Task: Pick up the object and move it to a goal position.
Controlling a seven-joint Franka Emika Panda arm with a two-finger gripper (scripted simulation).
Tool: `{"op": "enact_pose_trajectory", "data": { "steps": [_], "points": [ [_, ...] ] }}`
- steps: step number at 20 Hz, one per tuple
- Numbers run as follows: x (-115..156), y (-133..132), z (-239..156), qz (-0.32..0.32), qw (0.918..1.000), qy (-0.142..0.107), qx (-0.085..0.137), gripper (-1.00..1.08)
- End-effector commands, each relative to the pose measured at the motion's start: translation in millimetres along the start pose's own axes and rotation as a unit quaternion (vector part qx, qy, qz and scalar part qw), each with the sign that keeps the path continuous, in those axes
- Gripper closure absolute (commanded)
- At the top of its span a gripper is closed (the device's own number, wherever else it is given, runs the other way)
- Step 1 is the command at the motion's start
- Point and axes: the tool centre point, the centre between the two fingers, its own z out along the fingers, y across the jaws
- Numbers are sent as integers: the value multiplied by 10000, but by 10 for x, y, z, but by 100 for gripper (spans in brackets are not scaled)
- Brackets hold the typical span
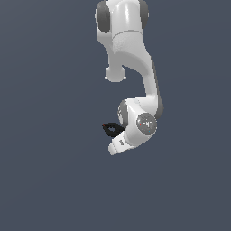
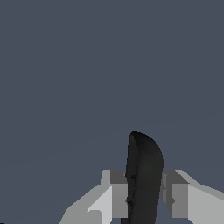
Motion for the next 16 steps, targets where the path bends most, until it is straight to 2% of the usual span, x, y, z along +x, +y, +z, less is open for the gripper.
{"op": "enact_pose_trajectory", "data": {
  "steps": [1, 9, 16],
  "points": [
    [50, -32, -88, 16, 9999, 149, -73, 108],
    [233, -209, -448, 109, 9955, 836, -421, 108],
    [387, -447, -876, 215, 9829, 1631, -821, 108]
  ]
}}
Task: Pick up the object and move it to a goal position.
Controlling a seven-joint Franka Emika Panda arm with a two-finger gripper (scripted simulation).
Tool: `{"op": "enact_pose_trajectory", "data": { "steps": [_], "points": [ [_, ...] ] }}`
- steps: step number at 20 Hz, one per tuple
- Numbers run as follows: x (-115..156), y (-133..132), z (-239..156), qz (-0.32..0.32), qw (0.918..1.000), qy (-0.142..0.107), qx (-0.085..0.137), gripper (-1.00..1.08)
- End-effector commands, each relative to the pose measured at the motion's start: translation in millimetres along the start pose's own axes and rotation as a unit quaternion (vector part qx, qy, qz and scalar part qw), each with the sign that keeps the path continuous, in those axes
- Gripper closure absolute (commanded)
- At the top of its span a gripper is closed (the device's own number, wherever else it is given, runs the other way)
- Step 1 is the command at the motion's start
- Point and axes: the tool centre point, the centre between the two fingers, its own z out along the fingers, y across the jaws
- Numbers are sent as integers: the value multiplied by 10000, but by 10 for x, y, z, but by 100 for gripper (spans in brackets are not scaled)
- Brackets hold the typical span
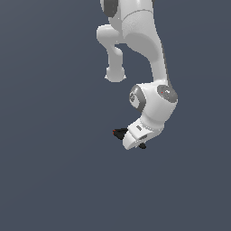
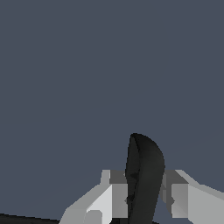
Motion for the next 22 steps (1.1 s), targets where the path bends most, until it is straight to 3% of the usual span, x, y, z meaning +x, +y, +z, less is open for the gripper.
{"op": "enact_pose_trajectory", "data": {
  "steps": [1, 11, 22],
  "points": [
    [98, -70, -168, 41, 9994, 313, -146, 108],
    [343, -364, -727, 183, 9881, 1367, -682, 108],
    [451, -606, -1131, 287, 9711, 2106, -1082, 108]
  ]
}}
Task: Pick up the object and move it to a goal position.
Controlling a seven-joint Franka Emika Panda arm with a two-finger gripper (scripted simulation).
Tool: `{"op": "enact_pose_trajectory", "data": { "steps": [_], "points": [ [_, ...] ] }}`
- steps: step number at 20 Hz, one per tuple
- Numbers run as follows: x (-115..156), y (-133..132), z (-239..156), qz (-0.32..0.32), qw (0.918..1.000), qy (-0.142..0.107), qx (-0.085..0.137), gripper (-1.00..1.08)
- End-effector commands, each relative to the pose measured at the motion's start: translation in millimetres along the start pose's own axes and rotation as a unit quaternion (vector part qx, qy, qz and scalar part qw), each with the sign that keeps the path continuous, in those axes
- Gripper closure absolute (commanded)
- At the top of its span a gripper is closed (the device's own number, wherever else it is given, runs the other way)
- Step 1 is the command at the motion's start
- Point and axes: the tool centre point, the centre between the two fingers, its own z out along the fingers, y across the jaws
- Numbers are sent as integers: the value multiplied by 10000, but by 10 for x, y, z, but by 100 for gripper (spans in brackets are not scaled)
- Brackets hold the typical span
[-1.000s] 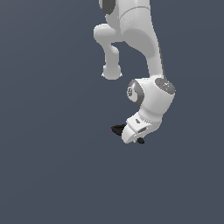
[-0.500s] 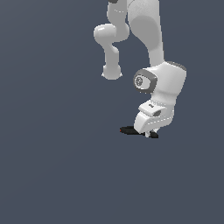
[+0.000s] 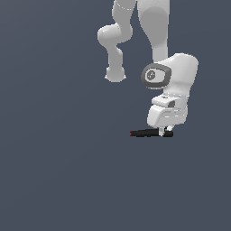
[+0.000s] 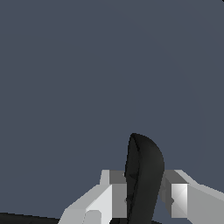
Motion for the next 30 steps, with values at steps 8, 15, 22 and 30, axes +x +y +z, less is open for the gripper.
{"op": "enact_pose_trajectory", "data": {
  "steps": [8, 15, 22, 30],
  "points": [
    [160, -114, -272, 74, 9982, 519, -287, 108],
    [239, -194, -434, 115, 9954, 828, -474, 108],
    [304, -273, -584, 152, 9915, 1111, -652, 108],
    [355, -347, -715, 184, 9871, 1362, -818, 108]
  ]
}}
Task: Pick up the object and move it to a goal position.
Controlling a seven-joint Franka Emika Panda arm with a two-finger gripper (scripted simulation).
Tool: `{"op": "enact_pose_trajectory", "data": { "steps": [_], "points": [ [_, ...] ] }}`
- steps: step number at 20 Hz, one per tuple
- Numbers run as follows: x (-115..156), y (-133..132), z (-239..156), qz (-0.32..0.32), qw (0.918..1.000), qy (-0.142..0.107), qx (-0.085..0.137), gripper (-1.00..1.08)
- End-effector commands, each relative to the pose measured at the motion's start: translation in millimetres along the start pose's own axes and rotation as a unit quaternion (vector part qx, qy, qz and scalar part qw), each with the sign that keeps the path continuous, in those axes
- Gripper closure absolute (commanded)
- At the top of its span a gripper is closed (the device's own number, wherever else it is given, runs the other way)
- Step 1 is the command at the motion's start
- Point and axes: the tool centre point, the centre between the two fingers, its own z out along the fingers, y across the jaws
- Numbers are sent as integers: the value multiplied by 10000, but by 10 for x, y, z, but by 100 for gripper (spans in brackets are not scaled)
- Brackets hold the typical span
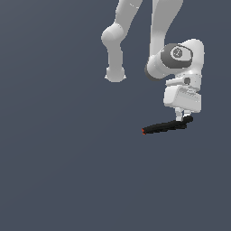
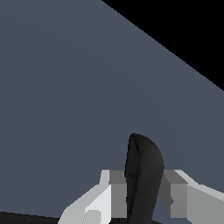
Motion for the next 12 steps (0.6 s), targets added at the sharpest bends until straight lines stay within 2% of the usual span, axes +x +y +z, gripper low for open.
{"op": "enact_pose_trajectory", "data": {
  "steps": [1, 12],
  "points": [
    [34, -3, -37, 17, 10000, 76, -47, 108],
    [68, -35, -94, 31, 9997, 194, -130, 108]
  ]
}}
